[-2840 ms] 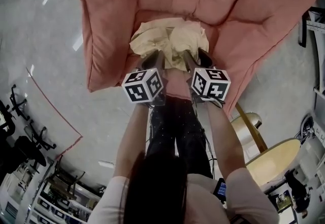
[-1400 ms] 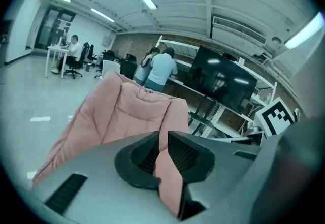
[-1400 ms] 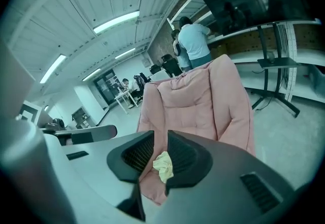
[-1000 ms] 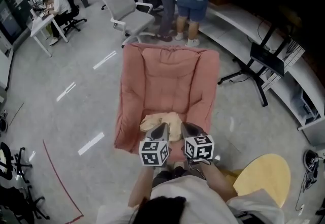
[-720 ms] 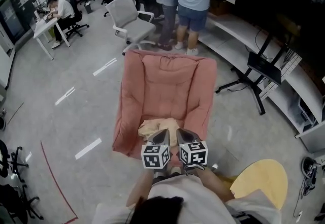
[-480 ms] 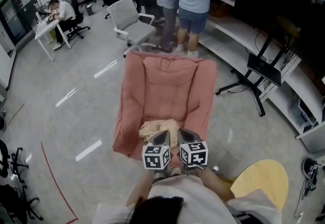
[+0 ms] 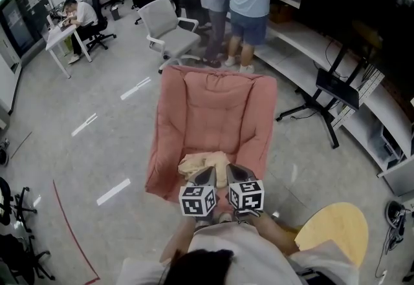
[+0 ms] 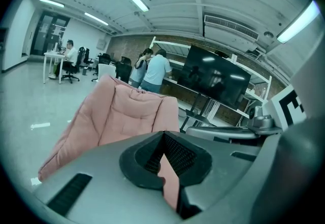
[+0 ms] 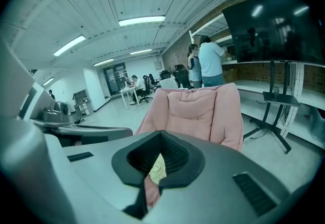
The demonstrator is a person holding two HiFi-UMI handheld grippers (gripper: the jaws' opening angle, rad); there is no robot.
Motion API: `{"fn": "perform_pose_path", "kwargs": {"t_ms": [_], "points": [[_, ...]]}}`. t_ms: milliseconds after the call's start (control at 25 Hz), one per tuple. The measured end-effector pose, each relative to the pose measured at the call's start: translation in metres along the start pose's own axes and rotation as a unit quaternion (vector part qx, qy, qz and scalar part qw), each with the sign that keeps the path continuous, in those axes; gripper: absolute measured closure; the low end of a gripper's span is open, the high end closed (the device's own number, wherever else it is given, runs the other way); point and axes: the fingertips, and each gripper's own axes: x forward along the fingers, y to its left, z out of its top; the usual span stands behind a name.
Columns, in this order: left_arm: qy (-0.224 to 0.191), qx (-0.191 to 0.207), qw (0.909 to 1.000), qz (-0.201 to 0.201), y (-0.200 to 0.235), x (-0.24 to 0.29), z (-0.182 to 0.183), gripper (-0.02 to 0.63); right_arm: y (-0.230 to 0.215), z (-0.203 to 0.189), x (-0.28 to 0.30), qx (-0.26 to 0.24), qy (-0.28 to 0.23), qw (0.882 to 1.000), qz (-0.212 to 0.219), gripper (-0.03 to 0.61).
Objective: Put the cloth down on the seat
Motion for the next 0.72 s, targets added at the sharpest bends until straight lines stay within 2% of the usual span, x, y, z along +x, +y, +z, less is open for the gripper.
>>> {"fn": "perform_pose_path", "kwargs": {"t_ms": [720], "points": [[-0.003,0.000,1.0000,-0.004,0.010,0.010,0.005,0.588,-0.002,0.002,0.015,0.003,0.001,1.000,-0.005,0.552]]}}
